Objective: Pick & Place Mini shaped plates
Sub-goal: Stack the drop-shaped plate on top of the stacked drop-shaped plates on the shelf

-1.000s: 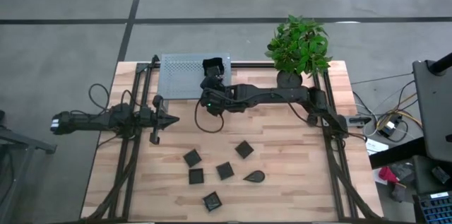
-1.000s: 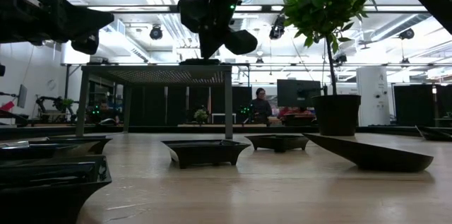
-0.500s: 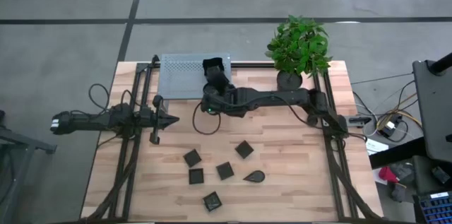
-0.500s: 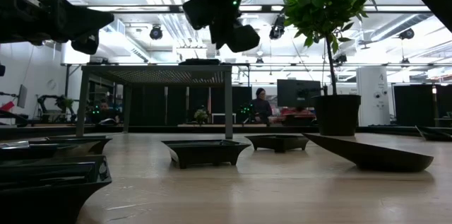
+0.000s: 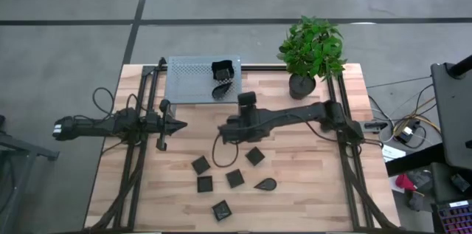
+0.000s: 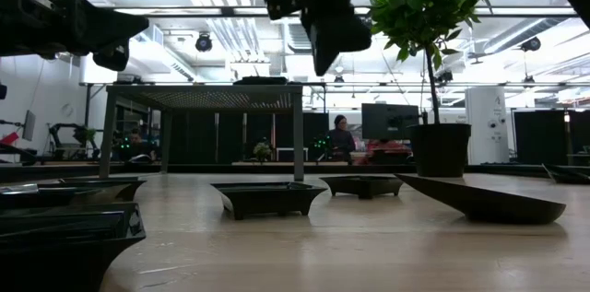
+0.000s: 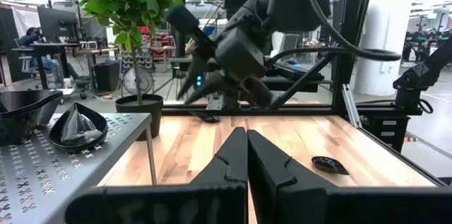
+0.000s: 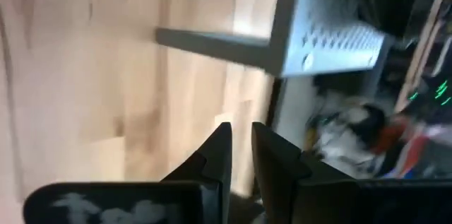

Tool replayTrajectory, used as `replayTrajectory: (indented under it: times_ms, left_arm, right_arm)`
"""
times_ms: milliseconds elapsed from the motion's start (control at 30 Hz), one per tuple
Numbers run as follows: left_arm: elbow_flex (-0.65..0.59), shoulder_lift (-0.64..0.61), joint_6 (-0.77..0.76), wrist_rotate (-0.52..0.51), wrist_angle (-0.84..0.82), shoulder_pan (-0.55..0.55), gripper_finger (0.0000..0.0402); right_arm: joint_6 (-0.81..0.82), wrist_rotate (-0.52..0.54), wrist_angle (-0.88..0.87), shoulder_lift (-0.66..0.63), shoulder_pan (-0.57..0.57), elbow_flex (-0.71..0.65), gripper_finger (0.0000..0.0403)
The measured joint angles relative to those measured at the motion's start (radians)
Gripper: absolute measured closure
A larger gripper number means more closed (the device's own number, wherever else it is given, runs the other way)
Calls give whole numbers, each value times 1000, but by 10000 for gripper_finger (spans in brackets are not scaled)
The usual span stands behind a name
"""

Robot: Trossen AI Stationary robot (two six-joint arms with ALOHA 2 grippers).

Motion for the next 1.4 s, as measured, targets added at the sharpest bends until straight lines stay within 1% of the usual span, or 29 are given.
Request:
replayTrajectory:
  times_ms: [67,167,267,367,433,467,700,867,967,1033,1300,1400]
  left_arm:
    - [0,0,0,0,0,0,401]
    - [0,0,0,0,0,0,401]
    - [0,0,0,0,0,0,401]
    - [0,0,0,0,0,0,401]
    - [0,0,0,0,0,0,401]
    - [0,0,0,0,0,0,401]
    - [0,0,0,0,0,0,401]
    - [0,0,0,0,0,0,401]
    - [0,0,0,0,0,0,401]
    - [0,0,0,0,0,0,401]
    - [0,0,0,0,0,0,401]
    - [0,1,0,0,0,0,401]
  right_arm:
    - [126,-8,-27,0,5,0,351]
    - [393,-28,-84,-1,15,-4,351]
    - [529,-136,-152,-2,25,-21,348]
    - [626,-236,-145,-4,28,-56,345]
    - [656,-308,-144,-6,32,-81,341]
    - [665,-327,-145,-7,36,-96,339]
    - [683,-422,-144,-10,75,-248,330]
    - [760,-504,-143,-34,97,-387,334]
    - [802,-557,-145,-63,99,-480,327]
    - [827,-575,-145,-82,101,-545,318]
    - [961,-579,-136,-184,115,-785,270]
    - [1029,-583,-130,-227,117,-865,259]
